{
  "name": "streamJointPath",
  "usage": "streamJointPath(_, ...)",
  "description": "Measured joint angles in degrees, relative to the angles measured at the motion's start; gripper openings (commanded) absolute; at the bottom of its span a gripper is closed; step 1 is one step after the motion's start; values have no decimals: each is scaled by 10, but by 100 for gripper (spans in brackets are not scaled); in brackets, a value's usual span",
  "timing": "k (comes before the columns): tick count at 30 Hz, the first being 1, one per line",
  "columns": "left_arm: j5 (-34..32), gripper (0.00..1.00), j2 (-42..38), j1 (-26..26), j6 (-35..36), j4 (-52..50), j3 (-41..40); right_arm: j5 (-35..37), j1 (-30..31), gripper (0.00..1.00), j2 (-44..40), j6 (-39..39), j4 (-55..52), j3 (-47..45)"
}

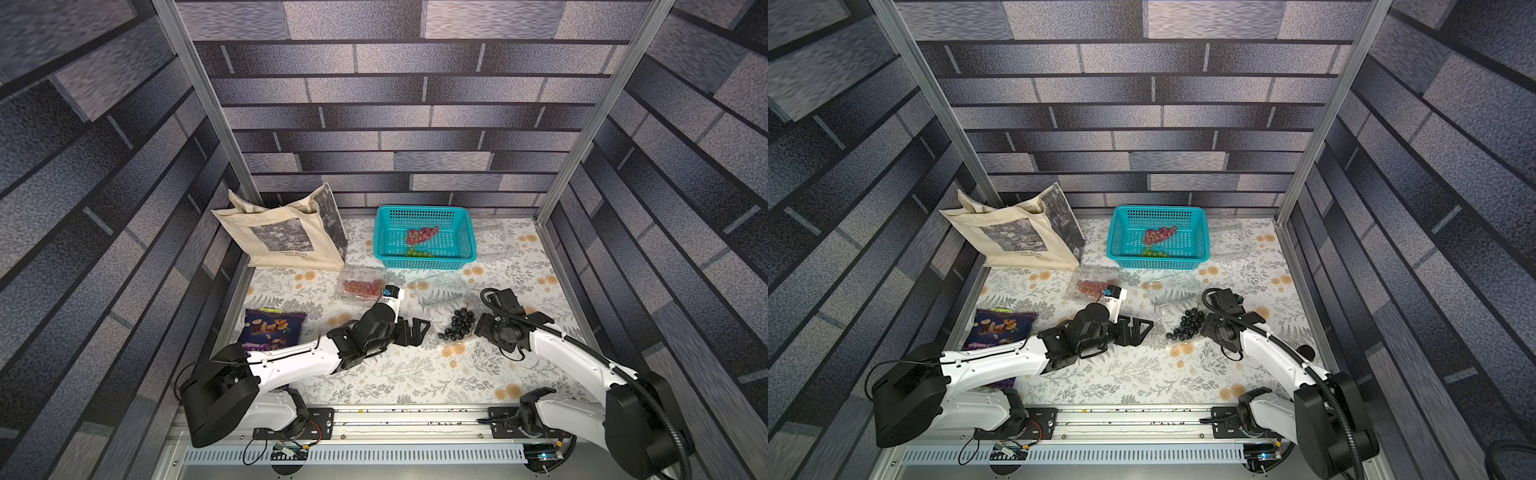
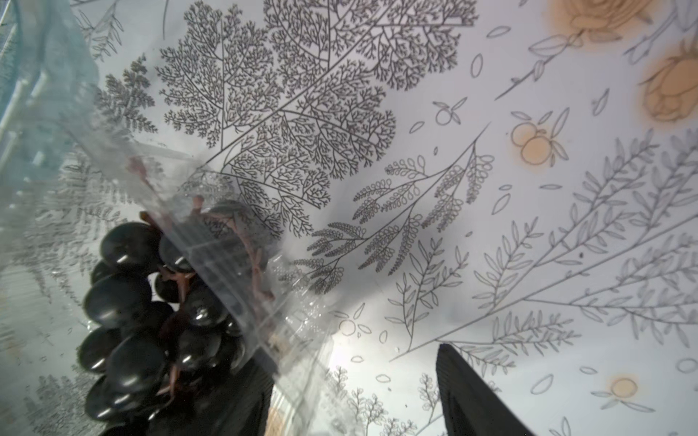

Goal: Pack grapes into containers
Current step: Move the packing box to the center of the board, then close the packing box at the center of the board.

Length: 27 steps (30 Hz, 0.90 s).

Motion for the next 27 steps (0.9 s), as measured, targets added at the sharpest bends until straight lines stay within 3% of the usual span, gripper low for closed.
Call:
streamJointPath(7, -6, 100, -21, 10, 0, -8, -20, 7, 0, 48, 65, -87, 14, 86)
streamJointPath(13, -6, 100, -42, 47, -5, -18, -31, 6, 0, 44, 126, -153, 26, 134)
streamJointPath(19, 0, 100, -48, 81, -7, -31, -31, 2, 0, 31, 167, -198, 34, 155)
streamJointPath(27, 9, 100, -50, 88, -12, -41, -37, -26, 0, 16, 199, -240, 50, 190)
